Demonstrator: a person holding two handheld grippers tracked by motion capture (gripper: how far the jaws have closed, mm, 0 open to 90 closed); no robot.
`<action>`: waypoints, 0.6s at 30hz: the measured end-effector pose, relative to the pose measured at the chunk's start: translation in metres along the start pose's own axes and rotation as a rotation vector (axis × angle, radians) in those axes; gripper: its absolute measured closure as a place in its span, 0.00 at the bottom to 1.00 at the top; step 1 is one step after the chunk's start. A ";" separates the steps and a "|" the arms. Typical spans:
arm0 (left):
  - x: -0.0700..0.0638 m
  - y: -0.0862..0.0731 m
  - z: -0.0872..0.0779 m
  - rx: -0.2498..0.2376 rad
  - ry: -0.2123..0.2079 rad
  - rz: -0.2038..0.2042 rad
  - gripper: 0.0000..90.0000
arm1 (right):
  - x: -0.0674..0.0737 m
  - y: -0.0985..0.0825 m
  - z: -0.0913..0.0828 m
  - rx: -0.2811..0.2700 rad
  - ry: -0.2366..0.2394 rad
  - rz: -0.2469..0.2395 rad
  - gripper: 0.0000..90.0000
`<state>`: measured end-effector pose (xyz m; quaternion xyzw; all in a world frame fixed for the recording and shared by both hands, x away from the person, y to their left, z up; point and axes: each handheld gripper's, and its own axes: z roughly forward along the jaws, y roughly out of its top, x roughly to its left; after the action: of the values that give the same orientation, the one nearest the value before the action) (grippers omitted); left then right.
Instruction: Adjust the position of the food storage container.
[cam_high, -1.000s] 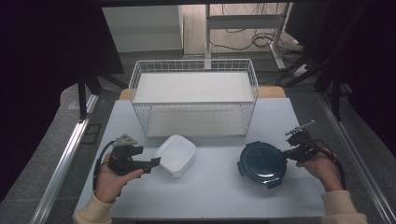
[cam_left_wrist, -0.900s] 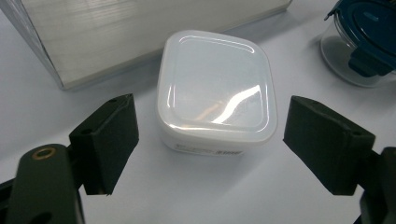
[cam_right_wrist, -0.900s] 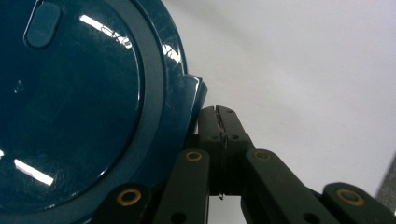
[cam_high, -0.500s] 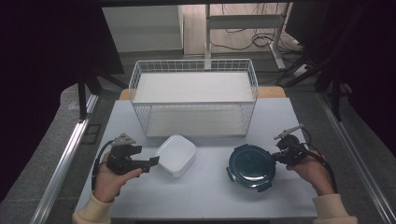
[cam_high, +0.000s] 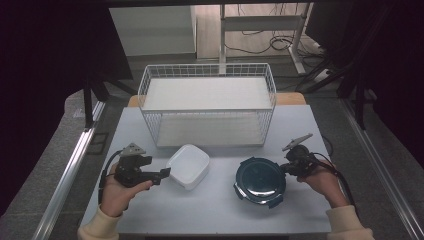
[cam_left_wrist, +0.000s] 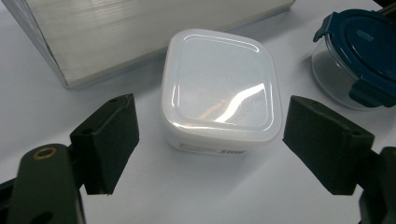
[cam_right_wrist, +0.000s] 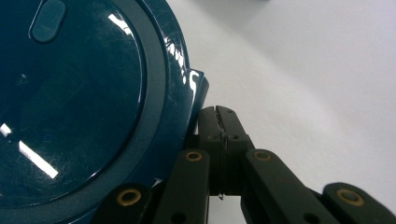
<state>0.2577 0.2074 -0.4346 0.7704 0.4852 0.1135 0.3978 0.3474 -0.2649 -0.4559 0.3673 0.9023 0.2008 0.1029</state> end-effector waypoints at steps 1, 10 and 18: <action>0.000 0.000 0.000 0.000 0.000 -0.002 0.20 | 0.001 0.000 0.000 -0.001 0.001 0.000 1.00; -0.002 0.001 -0.001 -0.002 -0.006 0.007 0.20 | 0.015 0.004 0.003 -0.012 0.012 -0.012 1.00; -0.003 0.001 -0.002 -0.003 -0.010 0.009 0.20 | 0.030 0.005 0.003 -0.022 0.024 -0.031 1.00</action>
<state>0.2555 0.2055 -0.4320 0.7726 0.4794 0.1123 0.4008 0.3304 -0.2393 -0.4575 0.3496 0.9069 0.2132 0.0993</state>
